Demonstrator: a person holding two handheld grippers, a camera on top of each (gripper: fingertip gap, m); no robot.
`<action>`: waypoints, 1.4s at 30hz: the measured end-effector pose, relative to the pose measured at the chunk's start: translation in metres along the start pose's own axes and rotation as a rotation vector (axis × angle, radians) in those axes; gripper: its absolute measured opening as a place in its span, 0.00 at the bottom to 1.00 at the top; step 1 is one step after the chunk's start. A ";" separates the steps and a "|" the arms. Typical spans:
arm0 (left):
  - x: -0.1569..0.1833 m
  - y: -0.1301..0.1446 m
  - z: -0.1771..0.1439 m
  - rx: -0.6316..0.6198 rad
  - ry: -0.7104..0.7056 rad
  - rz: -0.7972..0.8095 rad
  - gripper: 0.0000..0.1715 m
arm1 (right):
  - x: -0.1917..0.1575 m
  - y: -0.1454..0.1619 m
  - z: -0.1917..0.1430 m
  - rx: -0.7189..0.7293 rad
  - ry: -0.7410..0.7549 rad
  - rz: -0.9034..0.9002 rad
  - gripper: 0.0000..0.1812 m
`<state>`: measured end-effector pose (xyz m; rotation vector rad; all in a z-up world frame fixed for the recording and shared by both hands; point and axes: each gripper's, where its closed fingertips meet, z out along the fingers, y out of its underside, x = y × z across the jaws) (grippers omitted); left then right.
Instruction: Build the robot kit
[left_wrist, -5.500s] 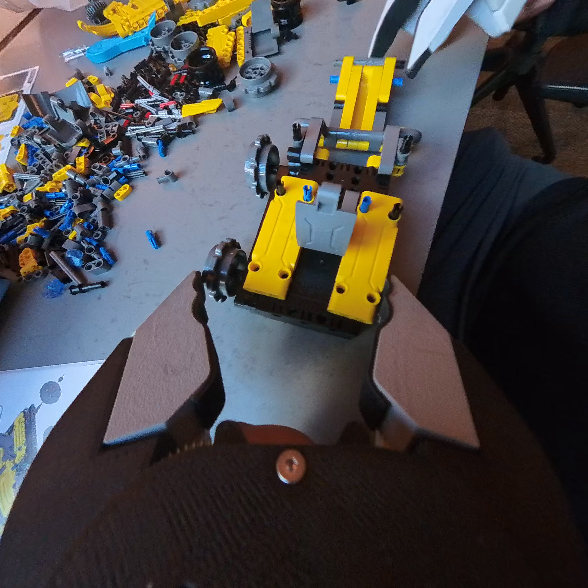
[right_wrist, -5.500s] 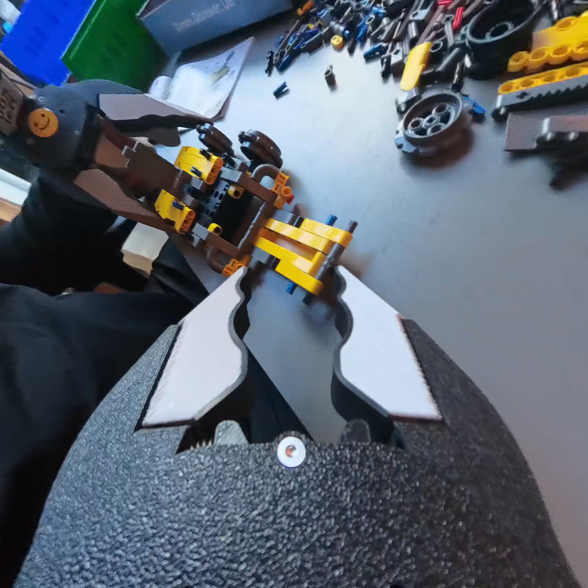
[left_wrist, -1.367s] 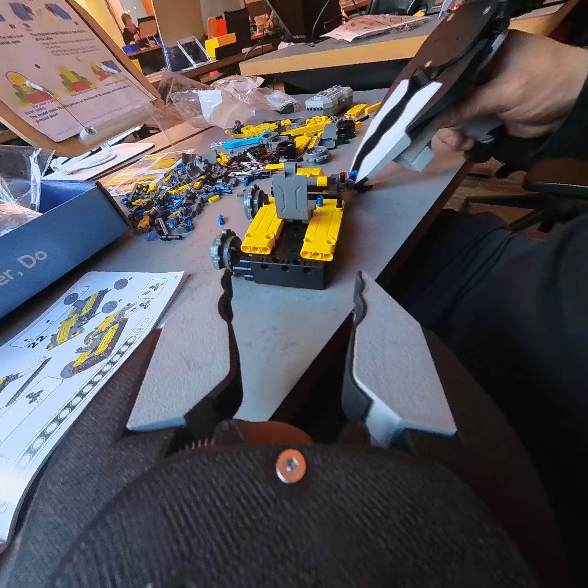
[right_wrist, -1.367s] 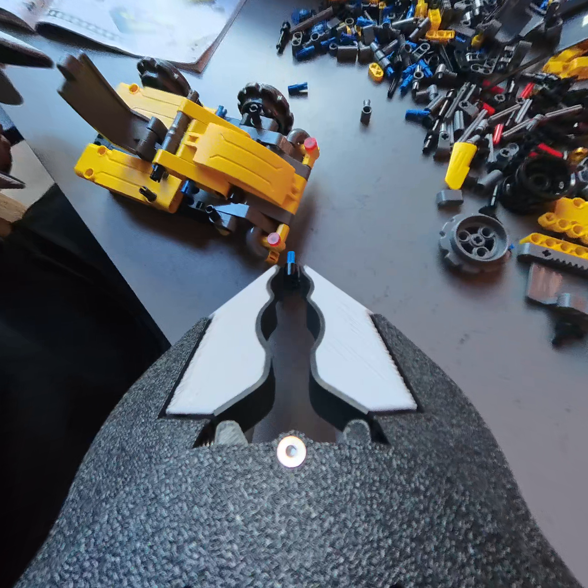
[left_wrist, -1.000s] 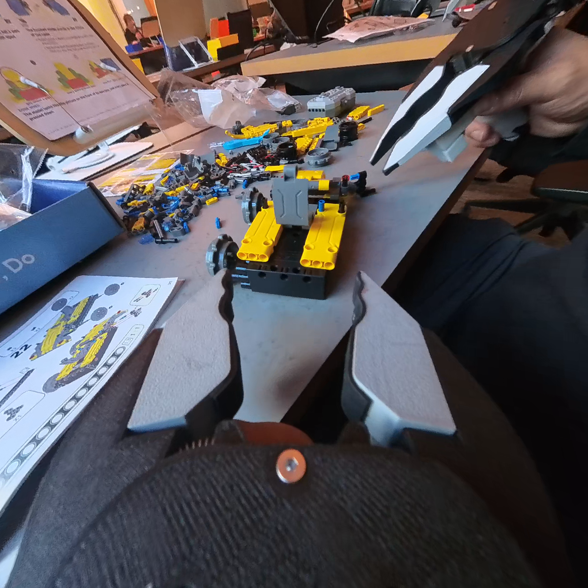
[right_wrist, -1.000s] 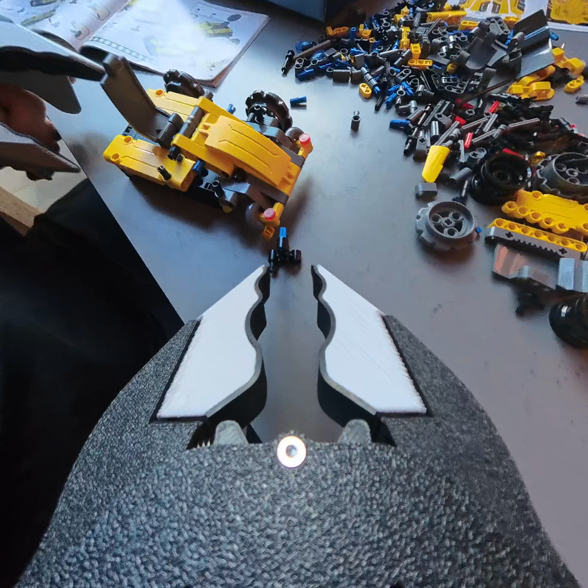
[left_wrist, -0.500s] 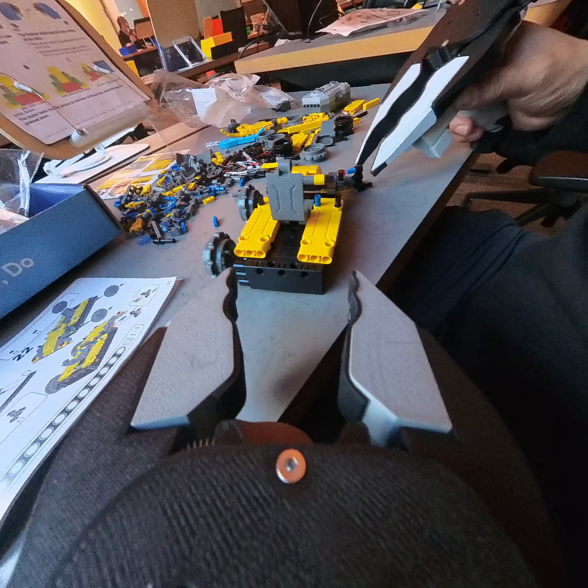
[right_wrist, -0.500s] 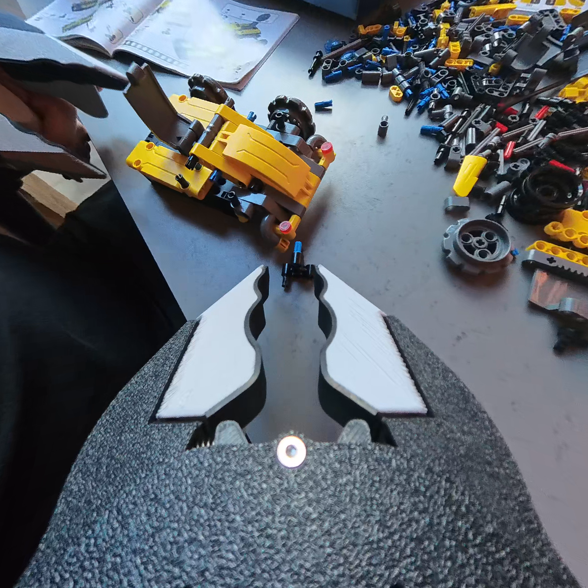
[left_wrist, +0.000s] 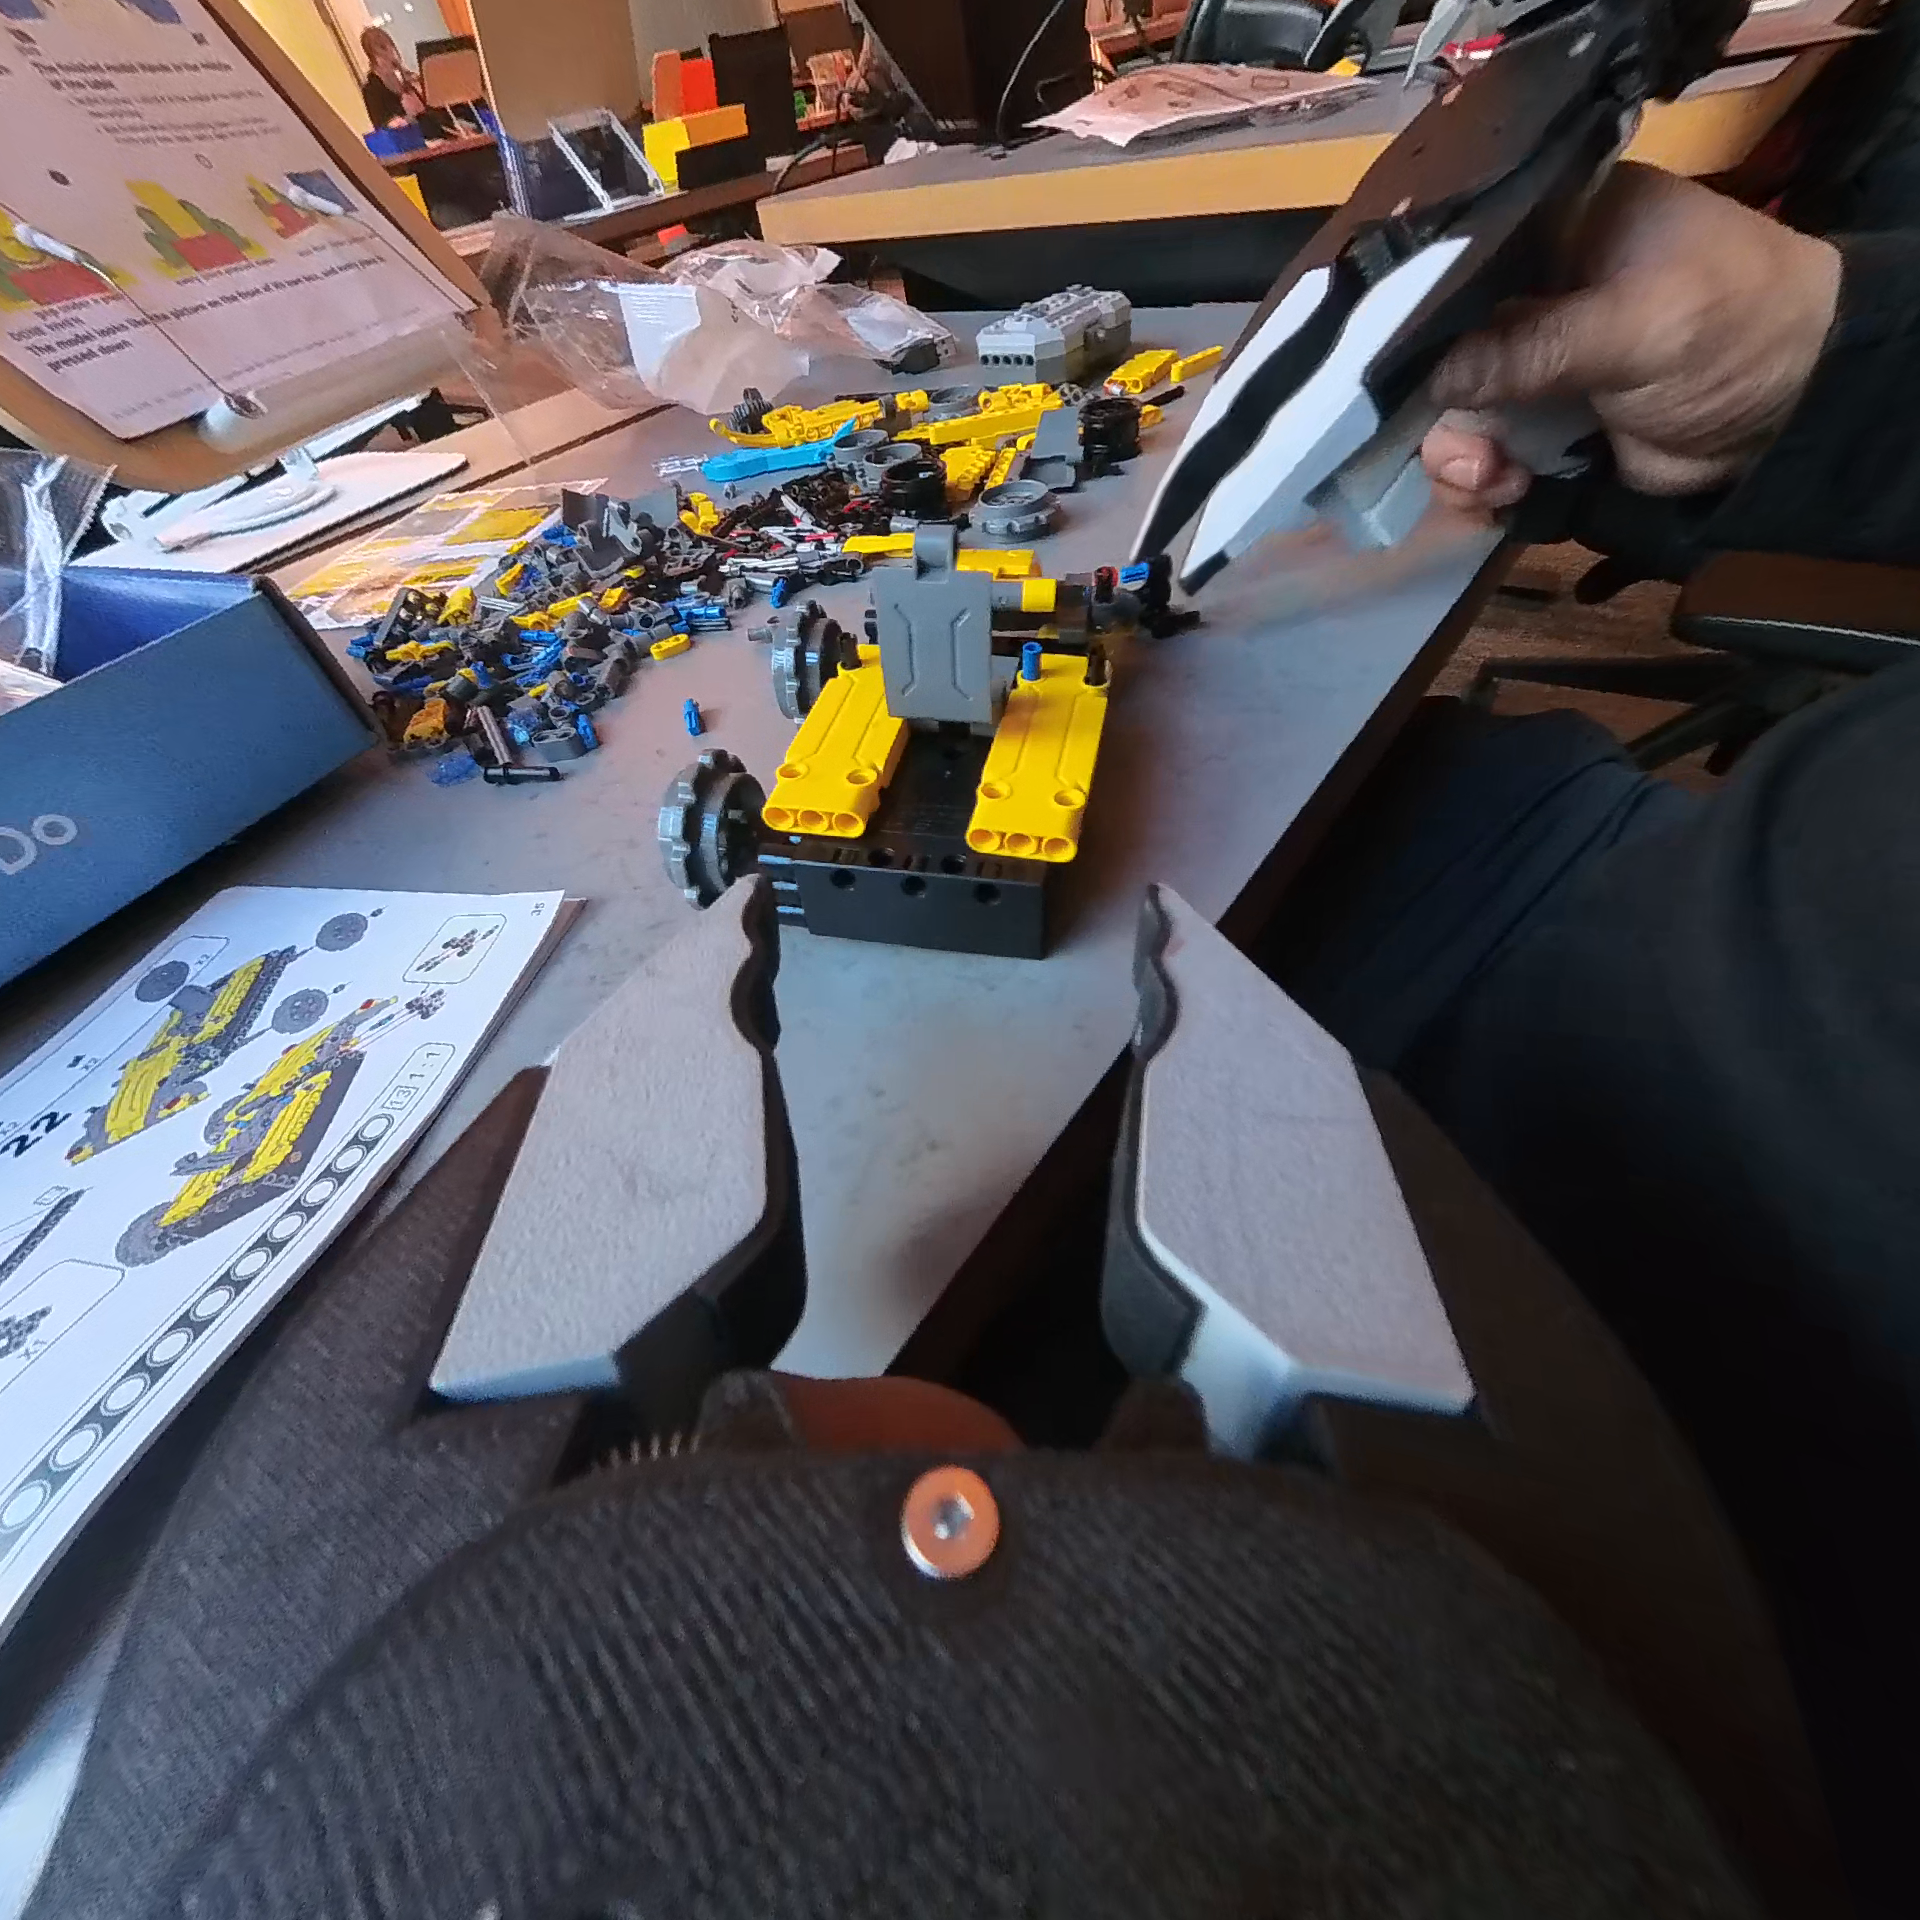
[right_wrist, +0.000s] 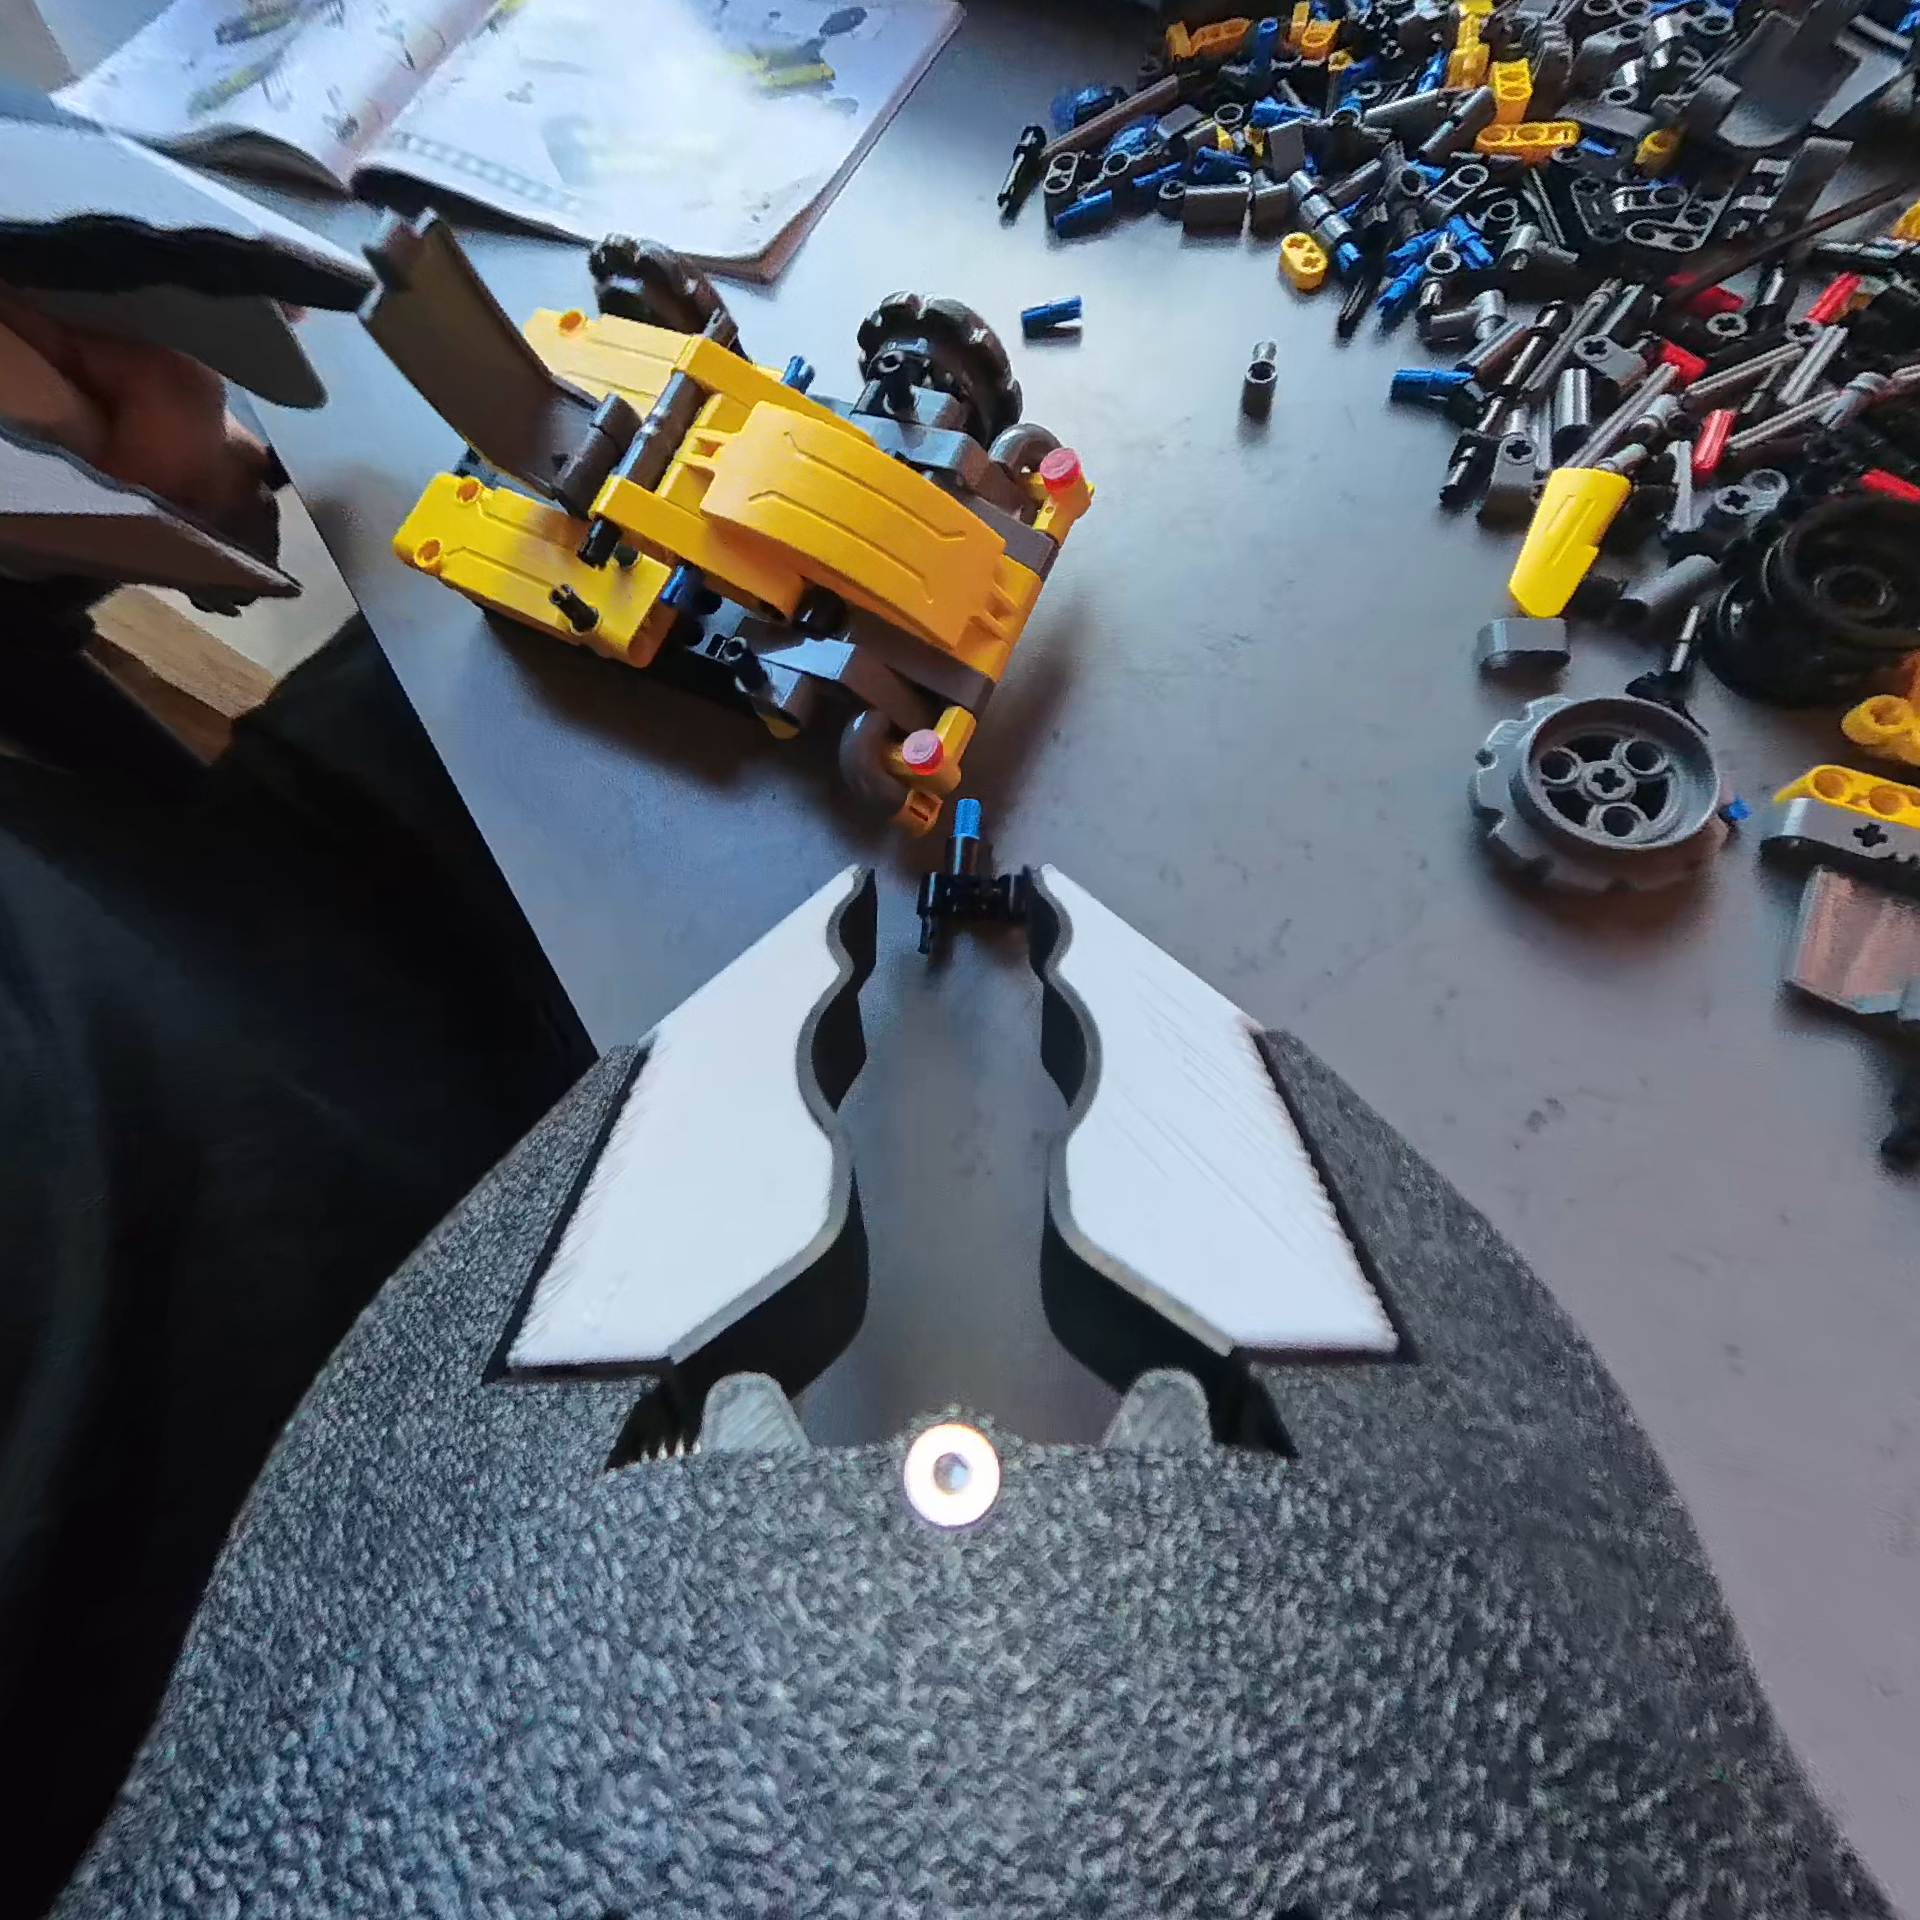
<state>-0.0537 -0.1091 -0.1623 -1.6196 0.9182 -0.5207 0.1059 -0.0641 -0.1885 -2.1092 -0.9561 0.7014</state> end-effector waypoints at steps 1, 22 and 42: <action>0.000 0.000 0.000 -0.001 -0.001 -0.003 0.38 | 0.000 -0.002 -0.001 0.012 -0.009 0.015 0.17; -0.003 0.000 0.002 0.004 0.009 -0.037 0.38 | -0.006 -0.011 -0.007 0.095 -0.105 0.083 0.14; -0.004 -0.001 0.001 0.018 0.022 -0.069 0.37 | -0.011 -0.012 -0.007 0.111 -0.149 0.090 0.09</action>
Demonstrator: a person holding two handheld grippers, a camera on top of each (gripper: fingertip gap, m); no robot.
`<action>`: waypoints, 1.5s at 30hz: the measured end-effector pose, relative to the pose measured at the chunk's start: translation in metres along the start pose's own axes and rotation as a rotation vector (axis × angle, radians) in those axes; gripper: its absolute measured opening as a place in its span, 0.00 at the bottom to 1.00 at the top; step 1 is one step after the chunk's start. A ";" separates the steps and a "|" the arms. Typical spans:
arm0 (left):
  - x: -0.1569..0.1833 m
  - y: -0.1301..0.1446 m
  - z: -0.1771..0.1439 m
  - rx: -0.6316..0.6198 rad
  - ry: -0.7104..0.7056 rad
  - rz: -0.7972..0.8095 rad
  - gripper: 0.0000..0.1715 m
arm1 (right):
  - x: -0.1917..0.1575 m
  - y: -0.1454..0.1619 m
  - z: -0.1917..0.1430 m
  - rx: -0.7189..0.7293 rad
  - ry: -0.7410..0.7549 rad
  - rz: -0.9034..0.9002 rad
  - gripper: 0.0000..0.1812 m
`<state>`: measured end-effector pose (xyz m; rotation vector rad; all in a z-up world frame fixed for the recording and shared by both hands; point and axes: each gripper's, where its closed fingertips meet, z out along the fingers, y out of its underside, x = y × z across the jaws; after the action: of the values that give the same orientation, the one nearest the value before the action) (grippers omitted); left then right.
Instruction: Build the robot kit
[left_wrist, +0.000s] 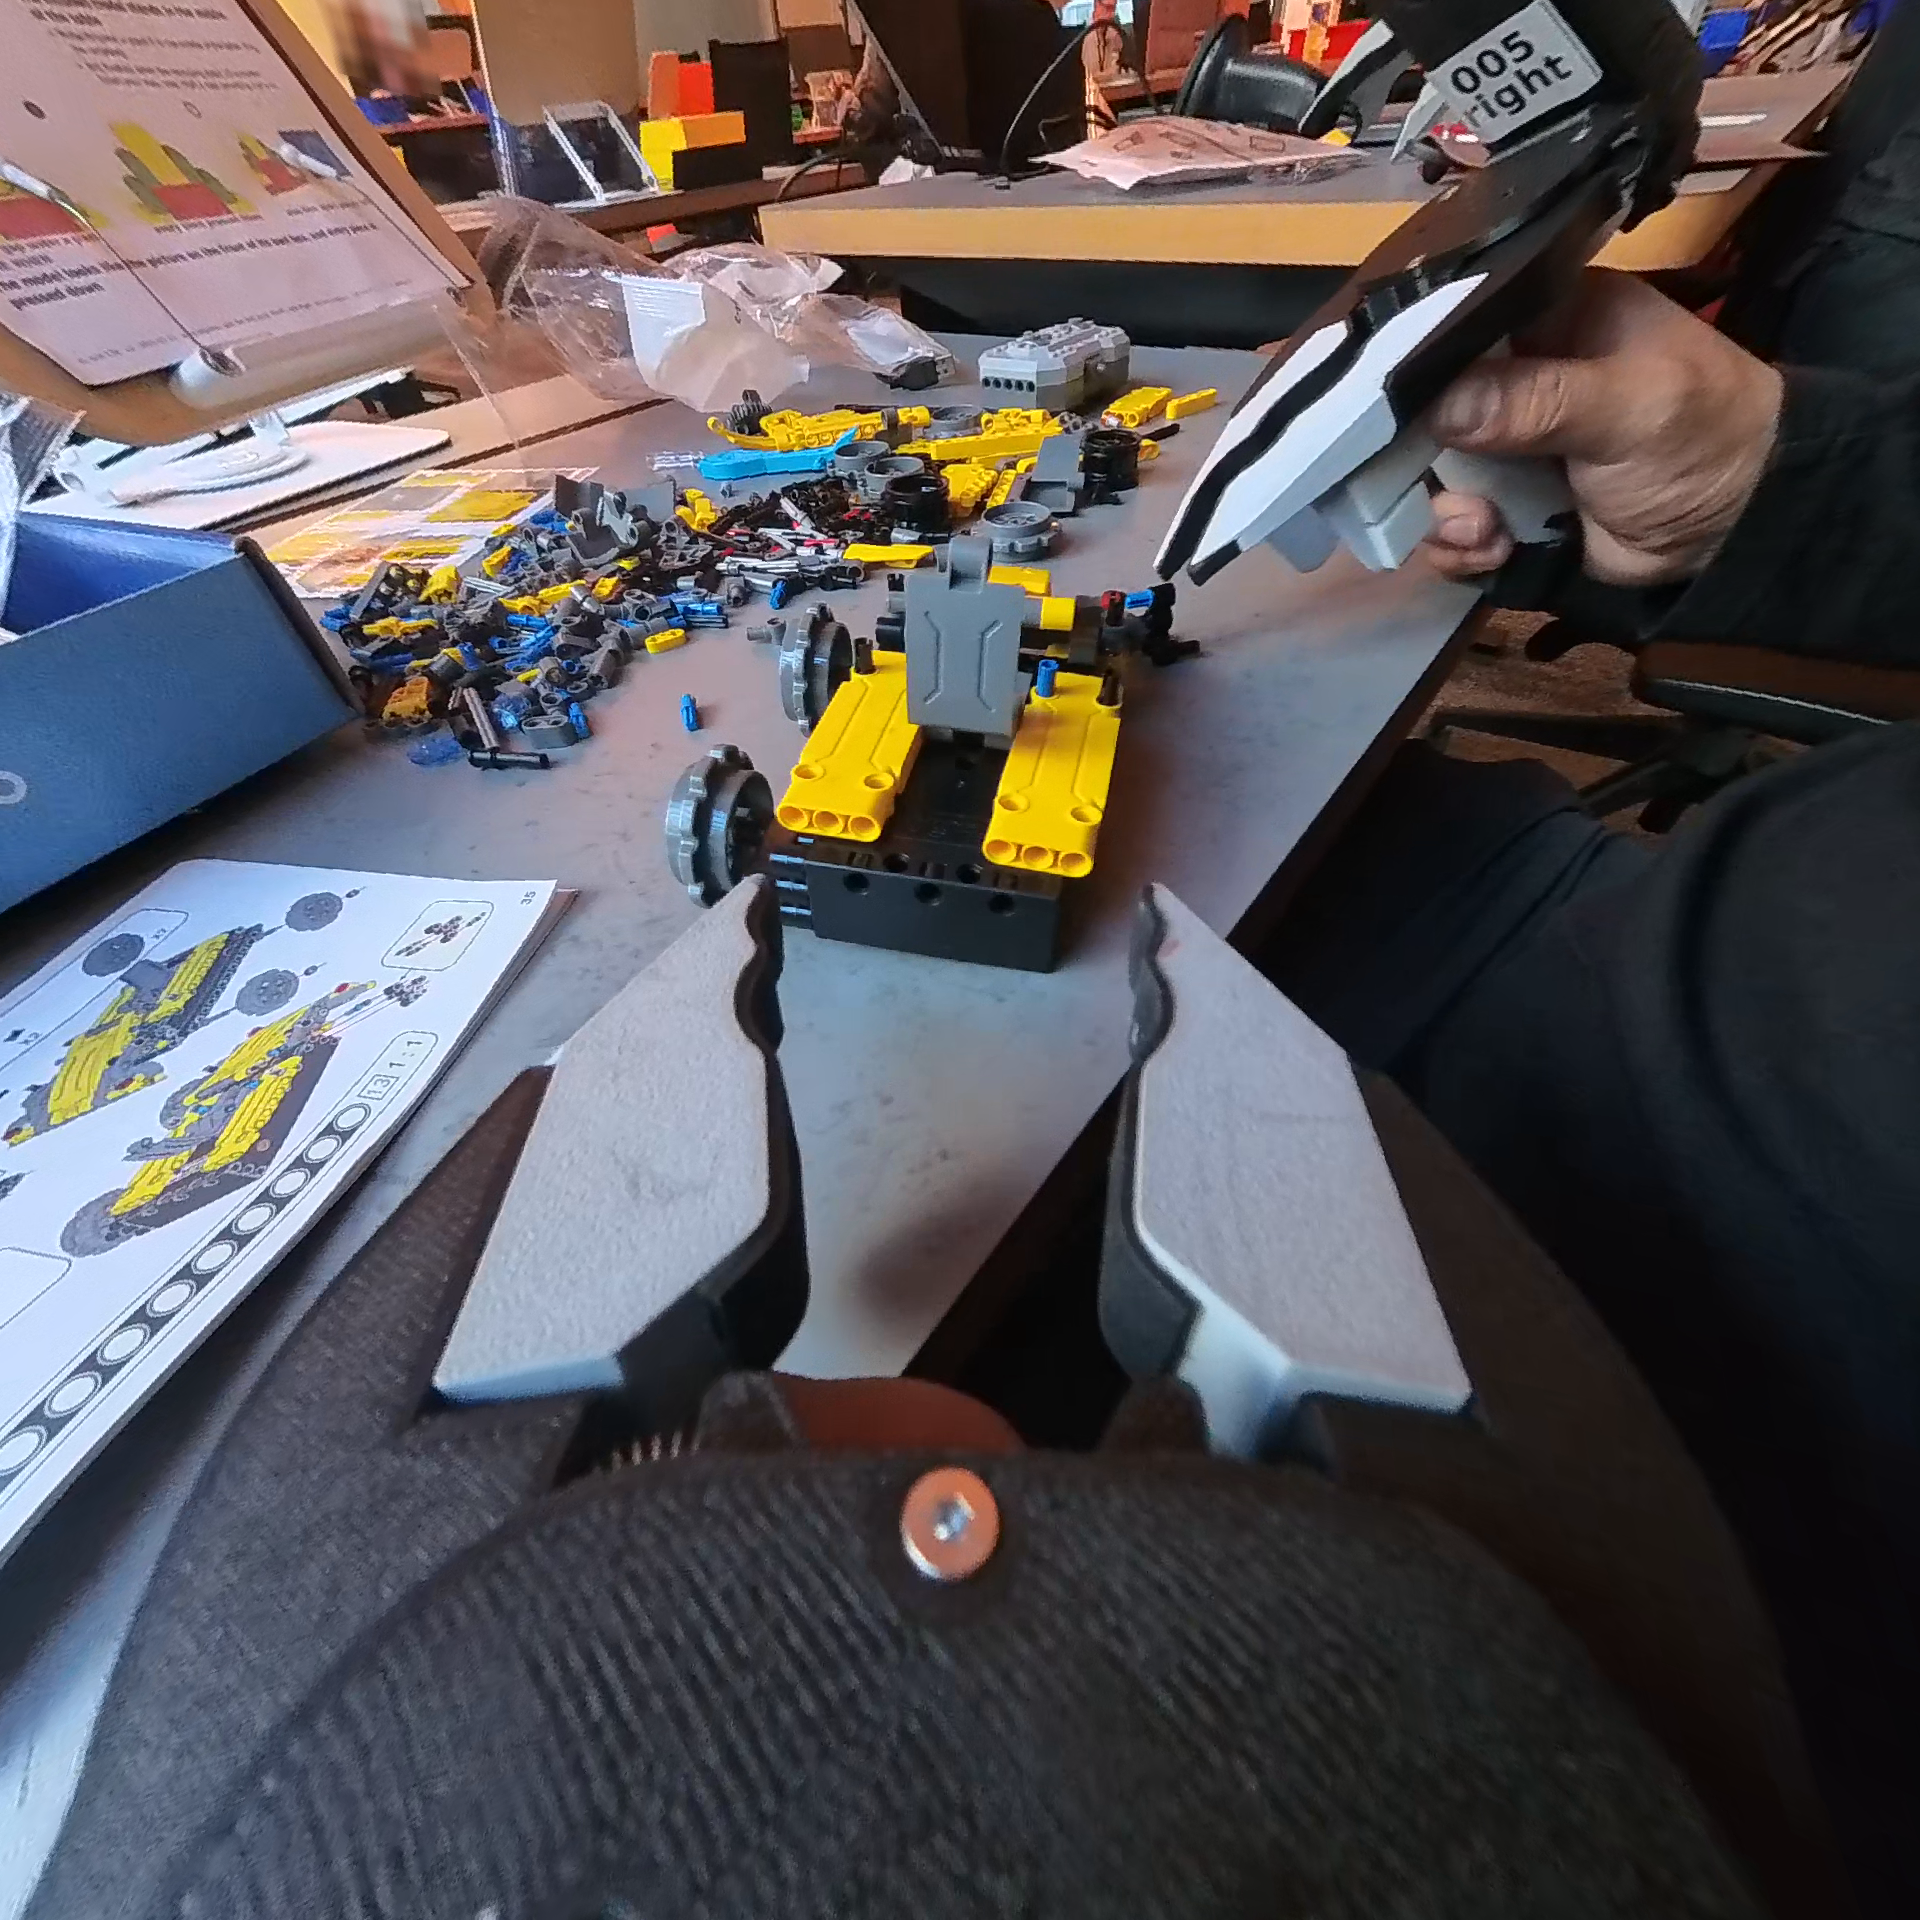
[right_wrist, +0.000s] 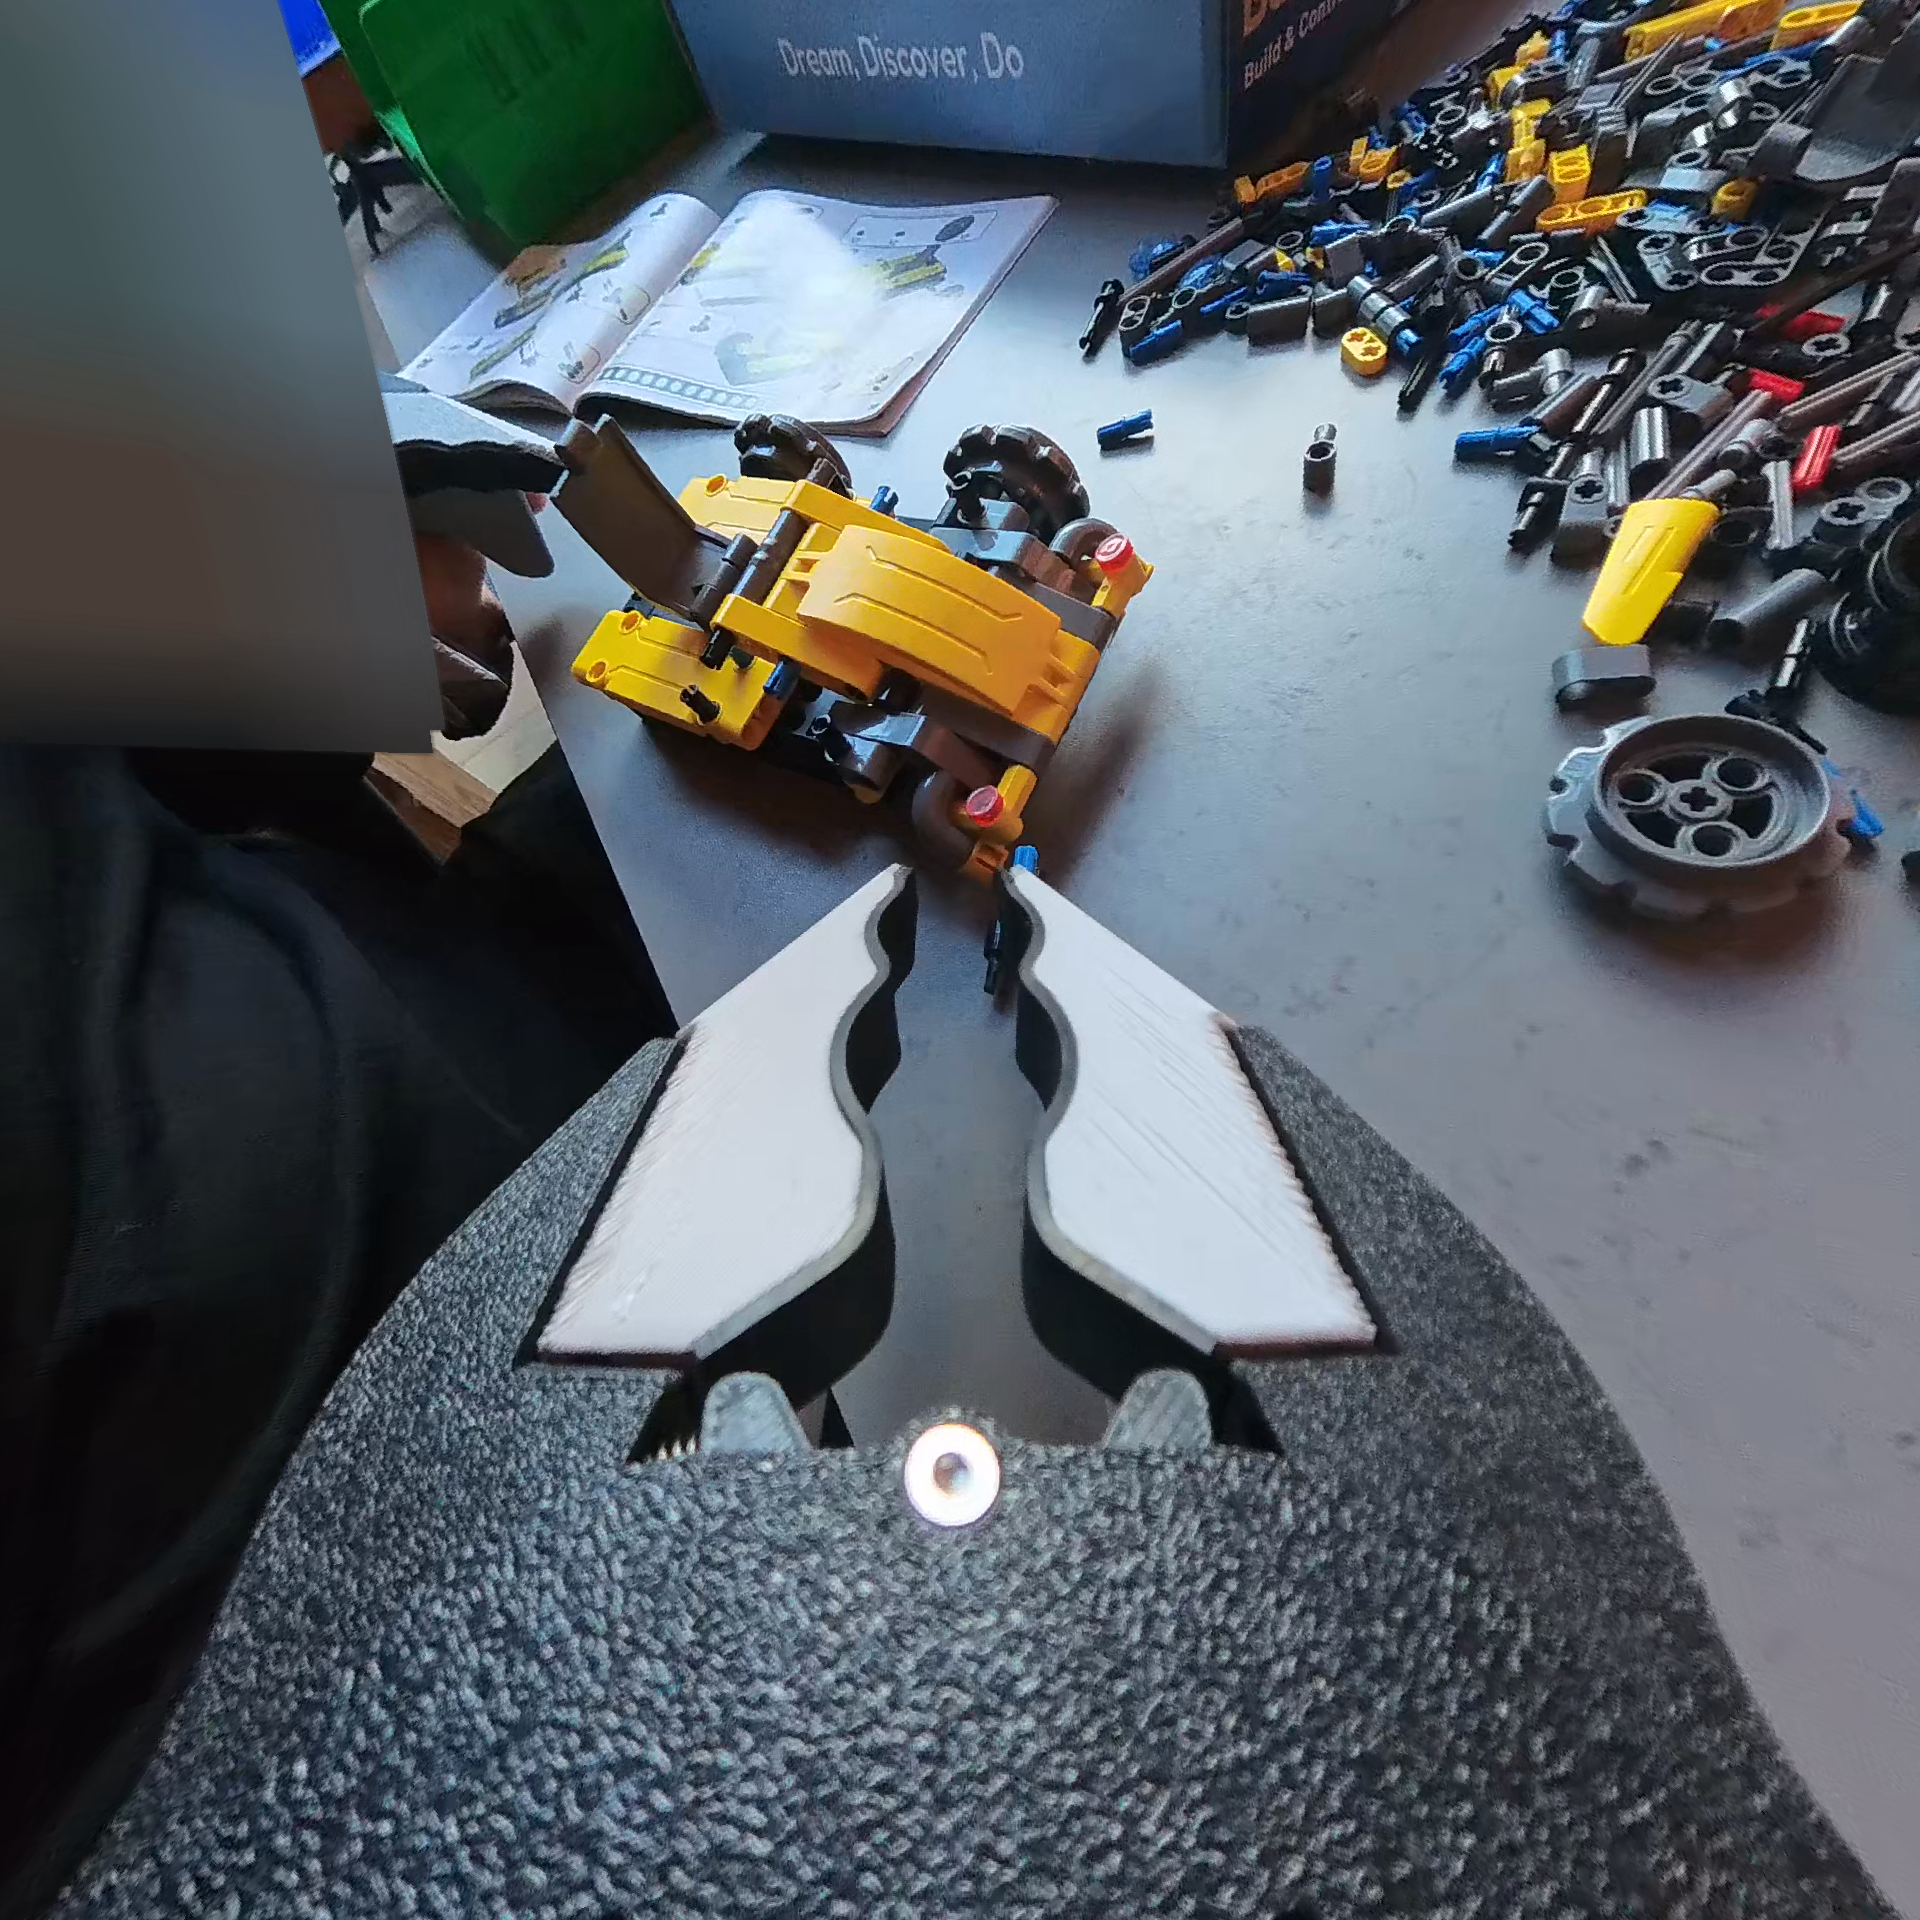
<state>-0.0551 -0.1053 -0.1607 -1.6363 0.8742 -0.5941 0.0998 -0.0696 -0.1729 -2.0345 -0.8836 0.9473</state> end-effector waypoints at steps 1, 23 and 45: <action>0.000 0.000 0.000 0.000 0.000 0.000 0.37 | 0.000 0.000 0.000 0.000 -0.001 -0.001 0.09; -0.001 -0.001 -0.001 0.009 0.006 -0.012 0.37 | -0.002 0.001 0.001 -0.005 -0.013 -0.002 0.06; 0.000 -0.002 -0.001 0.010 0.010 -0.017 0.37 | -0.009 0.002 0.007 -0.003 -0.029 -0.002 0.04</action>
<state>-0.0556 -0.1054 -0.1587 -1.6348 0.8638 -0.6179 0.0904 -0.0754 -0.1753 -2.0264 -0.9029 0.9769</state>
